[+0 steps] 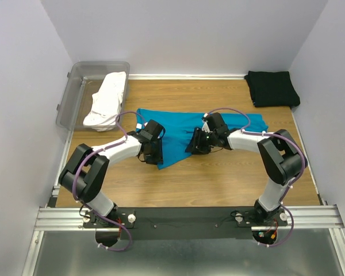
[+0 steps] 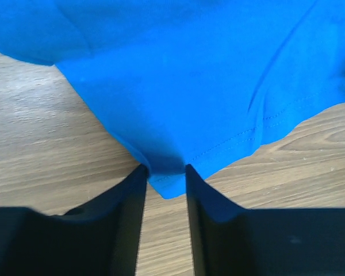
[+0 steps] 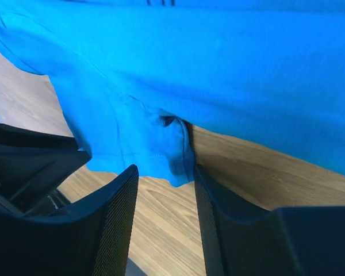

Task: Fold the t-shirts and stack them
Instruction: Fold the tshirt

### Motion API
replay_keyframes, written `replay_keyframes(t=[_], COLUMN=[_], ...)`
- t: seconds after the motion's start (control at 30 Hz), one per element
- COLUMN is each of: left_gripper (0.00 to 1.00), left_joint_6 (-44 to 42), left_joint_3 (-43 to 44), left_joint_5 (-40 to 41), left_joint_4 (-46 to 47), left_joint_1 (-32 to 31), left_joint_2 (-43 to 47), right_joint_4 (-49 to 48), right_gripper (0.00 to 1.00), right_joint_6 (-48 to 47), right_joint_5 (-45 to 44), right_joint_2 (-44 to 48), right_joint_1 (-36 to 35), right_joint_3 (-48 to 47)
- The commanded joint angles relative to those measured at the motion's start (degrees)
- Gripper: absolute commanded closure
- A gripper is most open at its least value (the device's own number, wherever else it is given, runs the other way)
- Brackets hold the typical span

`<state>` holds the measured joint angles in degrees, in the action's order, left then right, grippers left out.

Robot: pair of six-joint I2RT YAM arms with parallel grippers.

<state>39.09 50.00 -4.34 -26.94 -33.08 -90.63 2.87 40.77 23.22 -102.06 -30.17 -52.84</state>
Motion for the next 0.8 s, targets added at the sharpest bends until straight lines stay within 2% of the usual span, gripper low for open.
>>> replay_keyframes(t=[0.0, 0.03, 0.07, 0.2, 0.3, 0.57, 0.77], left_gripper=[0.68, 0.72, 0.81, 1.00, 1.00, 1.00, 1.00], left_joint_6=[0.8, 0.7, 0.7, 0.7, 0.2, -6.0, -12.1], left_joint_3=[-1.0, -0.9, -0.7, 1.0, 3.7, 19.2, 28.6], left_joint_5=[-1.3, -1.3, -1.2, 0.5, 2.7, 9.4, 10.1], left_joint_4=[0.2, 0.3, 0.2, -0.6, -2.0, -7.0, -4.4], left_joint_1=[-0.7, -0.7, -0.6, -0.7, -0.6, 3.2, 8.1], left_joint_2=[-2.4, -2.6, -2.6, -2.5, -2.6, -5.1, -13.0], right_joint_4=[0.9, 1.0, 1.1, 1.4, 1.9, 3.5, 3.9], right_gripper=[0.55, 0.58, 0.66, 0.87, 0.96, 0.98, 0.98], right_joint_6=[0.5, 0.4, 0.2, -0.2, -0.1, 0.7, 1.5], right_joint_5=[1.4, 1.6, 1.6, 1.6, 1.2, -0.3, -0.5], right_joint_2=[-1.7, -1.9, -2.2, -2.7, -2.6, -4.3, -10.0], right_joint_1=[-0.6, -0.7, -0.7, -0.6, -0.6, 0.4, 3.8], right_joint_3=[1.4, 1.2, 0.9, -0.7, -2.6, -12.8, -23.4])
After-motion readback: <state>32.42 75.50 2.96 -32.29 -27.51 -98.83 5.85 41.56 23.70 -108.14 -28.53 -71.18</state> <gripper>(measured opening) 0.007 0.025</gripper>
